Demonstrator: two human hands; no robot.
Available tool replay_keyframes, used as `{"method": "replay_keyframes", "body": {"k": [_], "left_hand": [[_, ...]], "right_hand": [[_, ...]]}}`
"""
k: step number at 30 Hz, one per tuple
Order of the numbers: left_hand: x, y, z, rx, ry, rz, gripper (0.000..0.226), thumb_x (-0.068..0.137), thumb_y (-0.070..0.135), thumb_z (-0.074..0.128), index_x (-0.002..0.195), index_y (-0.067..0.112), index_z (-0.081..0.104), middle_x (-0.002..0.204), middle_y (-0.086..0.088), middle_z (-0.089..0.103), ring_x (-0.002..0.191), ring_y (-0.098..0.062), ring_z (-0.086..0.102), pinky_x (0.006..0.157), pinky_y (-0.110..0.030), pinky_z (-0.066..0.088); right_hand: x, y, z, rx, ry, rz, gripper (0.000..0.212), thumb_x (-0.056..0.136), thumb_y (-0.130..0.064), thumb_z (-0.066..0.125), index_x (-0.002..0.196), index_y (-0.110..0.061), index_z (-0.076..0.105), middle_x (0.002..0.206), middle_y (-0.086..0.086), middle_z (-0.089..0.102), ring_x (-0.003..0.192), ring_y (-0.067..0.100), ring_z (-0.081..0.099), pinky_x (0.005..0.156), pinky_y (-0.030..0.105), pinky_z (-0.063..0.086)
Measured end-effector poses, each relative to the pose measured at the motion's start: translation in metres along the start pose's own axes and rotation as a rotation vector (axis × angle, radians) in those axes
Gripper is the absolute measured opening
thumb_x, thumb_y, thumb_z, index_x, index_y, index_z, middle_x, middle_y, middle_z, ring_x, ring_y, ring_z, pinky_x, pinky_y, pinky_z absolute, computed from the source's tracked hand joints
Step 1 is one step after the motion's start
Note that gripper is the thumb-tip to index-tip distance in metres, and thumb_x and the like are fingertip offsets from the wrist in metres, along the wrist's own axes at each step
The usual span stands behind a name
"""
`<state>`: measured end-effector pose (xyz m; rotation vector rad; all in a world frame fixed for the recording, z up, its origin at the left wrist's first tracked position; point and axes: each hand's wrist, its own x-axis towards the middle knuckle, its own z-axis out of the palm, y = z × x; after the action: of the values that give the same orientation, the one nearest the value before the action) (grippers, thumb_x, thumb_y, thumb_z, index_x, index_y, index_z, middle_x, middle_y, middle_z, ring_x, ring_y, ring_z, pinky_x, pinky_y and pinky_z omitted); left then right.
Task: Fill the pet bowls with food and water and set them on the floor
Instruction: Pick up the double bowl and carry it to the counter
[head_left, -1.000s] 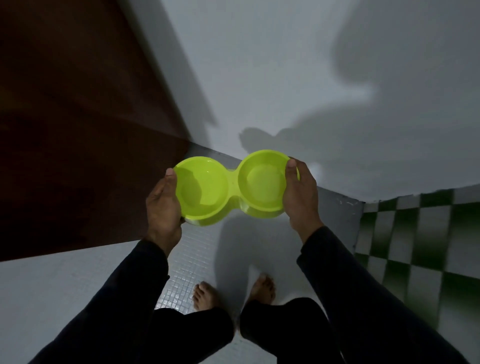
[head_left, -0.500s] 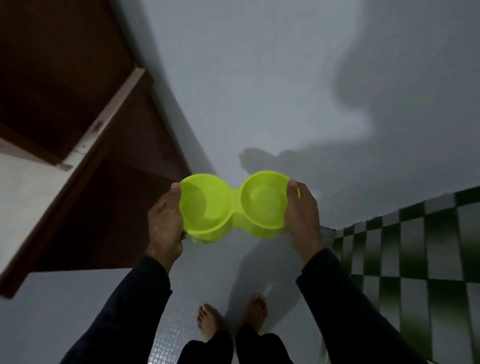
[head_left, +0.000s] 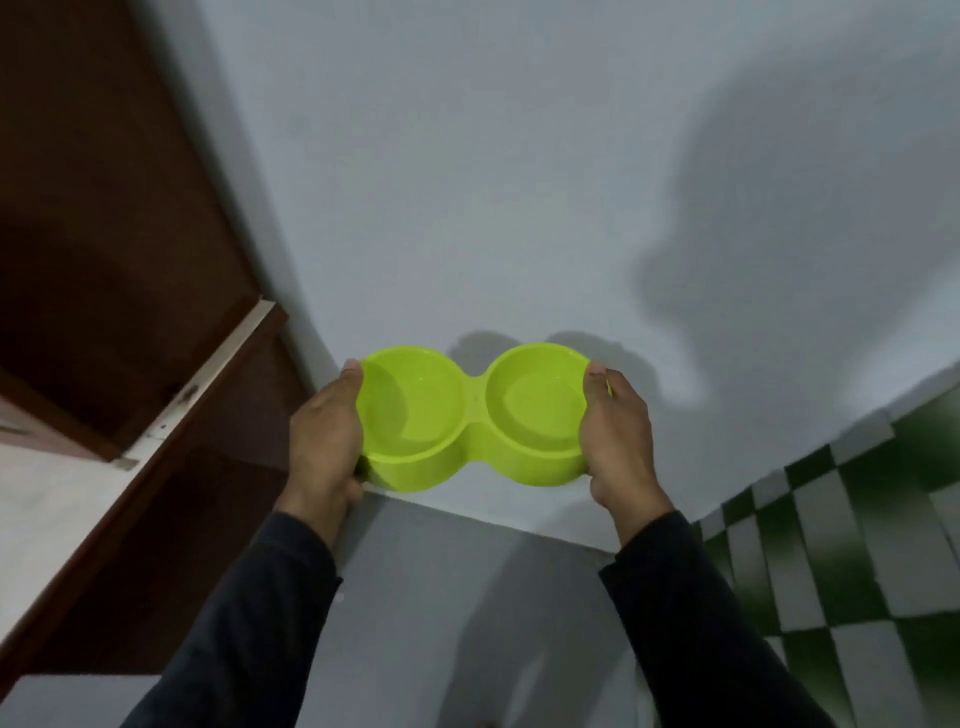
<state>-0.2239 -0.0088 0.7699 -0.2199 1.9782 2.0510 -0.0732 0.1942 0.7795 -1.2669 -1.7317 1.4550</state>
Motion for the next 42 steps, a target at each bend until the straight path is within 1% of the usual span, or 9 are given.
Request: {"method": "replay_keyframes", "body": {"k": [3,9,17,22,28,32,34,38,42], "left_hand": [[-0.007,0.02,0.02,0.047,-0.01,0.016,0.051,0.096,0.056,0.065,0.119,0.011,0.073,0.118,-0.006,0.073,0.109,-0.025,0.07,0.101,-0.05,0.055],[-0.024,0.048,0.059,-0.021,-0.099,-0.029,0.05,0.093,0.056,0.068,0.126,0.018,0.07,0.125,0.0,0.07,0.112,-0.025,0.067,0.101,-0.051,0.055],[-0.044,0.059,0.089,-0.038,-0.308,-0.091,0.026,0.092,0.052,0.072,0.089,0.027,0.068,0.123,0.0,0.07,0.113,-0.027,0.067,0.102,-0.058,0.052],[-0.07,0.064,0.1,-0.023,-0.459,-0.119,0.022,0.093,0.049,0.071,0.09,0.028,0.068,0.121,0.001,0.07,0.113,-0.027,0.067,0.103,-0.058,0.052],[-0.107,0.067,0.105,0.038,-0.626,-0.14,0.023,0.093,0.049,0.072,0.088,0.027,0.068,0.115,0.001,0.071,0.112,-0.029,0.067,0.101,-0.059,0.053],[-0.136,0.062,0.105,0.083,-0.721,-0.139,0.024,0.093,0.049,0.071,0.085,0.026,0.066,0.109,0.002,0.07,0.111,-0.03,0.066,0.102,-0.058,0.052],[-0.153,0.058,0.104,0.107,-0.774,-0.135,0.025,0.093,0.049,0.071,0.085,0.026,0.065,0.117,-0.002,0.069,0.114,-0.032,0.064,0.105,-0.059,0.05],[-0.195,0.048,0.099,0.153,-0.847,-0.131,0.027,0.093,0.049,0.071,0.093,0.023,0.066,0.127,-0.006,0.067,0.116,-0.033,0.063,0.105,-0.059,0.05],[-0.244,0.031,0.092,0.199,-0.941,-0.121,0.046,0.093,0.051,0.071,0.127,0.021,0.066,0.134,-0.007,0.064,0.119,-0.033,0.061,0.107,-0.057,0.049]], "right_hand": [[0.007,-0.018,-0.018,-0.008,0.039,-0.031,0.031,0.104,-0.049,0.041,0.116,-0.034,0.065,0.121,-0.001,0.063,0.11,0.023,0.057,0.092,0.035,0.045],[0.013,-0.038,-0.056,-0.005,0.147,-0.055,0.036,0.104,-0.05,0.04,0.119,-0.029,0.065,0.12,0.002,0.064,0.114,0.028,0.057,0.101,0.044,0.047],[-0.016,-0.04,-0.101,0.012,0.341,-0.039,0.041,0.104,-0.054,0.039,0.119,-0.025,0.065,0.123,0.006,0.064,0.111,0.03,0.058,0.1,0.049,0.048],[-0.049,-0.036,-0.128,0.006,0.489,-0.014,0.045,0.104,-0.053,0.038,0.121,-0.022,0.065,0.114,0.002,0.061,0.107,0.029,0.058,0.094,0.044,0.05],[-0.103,-0.025,-0.158,0.079,0.639,0.046,0.048,0.101,-0.056,0.039,0.125,-0.025,0.066,0.126,0.004,0.065,0.112,0.027,0.061,0.102,0.05,0.05],[-0.144,-0.019,-0.179,0.139,0.717,0.038,0.036,0.1,-0.053,0.042,0.113,-0.031,0.068,0.121,0.0,0.066,0.11,0.025,0.062,0.102,0.051,0.05],[-0.168,-0.014,-0.191,0.135,0.771,0.054,0.044,0.101,-0.054,0.042,0.124,-0.027,0.066,0.124,-0.002,0.064,0.113,0.026,0.061,0.103,0.052,0.049],[-0.218,0.001,-0.218,0.116,0.873,0.103,0.044,0.103,-0.057,0.038,0.125,-0.027,0.062,0.125,0.001,0.061,0.111,0.026,0.058,0.101,0.052,0.049],[-0.276,0.018,-0.246,0.161,0.993,0.136,0.049,0.104,-0.054,0.04,0.137,-0.023,0.058,0.138,0.003,0.055,0.11,0.022,0.051,0.102,0.048,0.045]]}}
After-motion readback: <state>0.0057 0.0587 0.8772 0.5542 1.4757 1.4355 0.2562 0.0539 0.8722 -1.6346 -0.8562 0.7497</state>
